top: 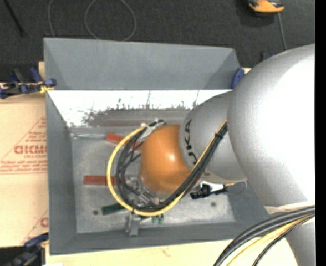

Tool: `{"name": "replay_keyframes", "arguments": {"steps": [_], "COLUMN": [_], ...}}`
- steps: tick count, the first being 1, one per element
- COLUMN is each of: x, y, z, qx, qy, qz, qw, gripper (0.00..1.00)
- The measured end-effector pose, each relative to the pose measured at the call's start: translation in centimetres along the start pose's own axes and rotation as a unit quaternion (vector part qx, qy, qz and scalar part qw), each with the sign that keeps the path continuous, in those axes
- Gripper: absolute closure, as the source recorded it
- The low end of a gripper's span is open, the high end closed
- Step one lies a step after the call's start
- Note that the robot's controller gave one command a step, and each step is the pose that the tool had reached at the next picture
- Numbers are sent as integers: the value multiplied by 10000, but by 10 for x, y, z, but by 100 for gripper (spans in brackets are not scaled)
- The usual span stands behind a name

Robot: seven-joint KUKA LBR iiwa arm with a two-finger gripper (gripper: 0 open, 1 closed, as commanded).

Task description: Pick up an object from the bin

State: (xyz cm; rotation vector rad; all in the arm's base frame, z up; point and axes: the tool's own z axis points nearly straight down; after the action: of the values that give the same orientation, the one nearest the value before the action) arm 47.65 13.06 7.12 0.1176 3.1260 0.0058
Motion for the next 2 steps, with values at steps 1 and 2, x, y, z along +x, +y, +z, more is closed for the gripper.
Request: {"name": "replay_keyframes", "arguments": {"steps": [1,2], "x": [1,3], "y": [17,17], "z": [-1,0], "qx": [3,8], "qy": [5,40], "qz": [-25,-1], "qw": [10000,10000], "gripper": [0,100]}}
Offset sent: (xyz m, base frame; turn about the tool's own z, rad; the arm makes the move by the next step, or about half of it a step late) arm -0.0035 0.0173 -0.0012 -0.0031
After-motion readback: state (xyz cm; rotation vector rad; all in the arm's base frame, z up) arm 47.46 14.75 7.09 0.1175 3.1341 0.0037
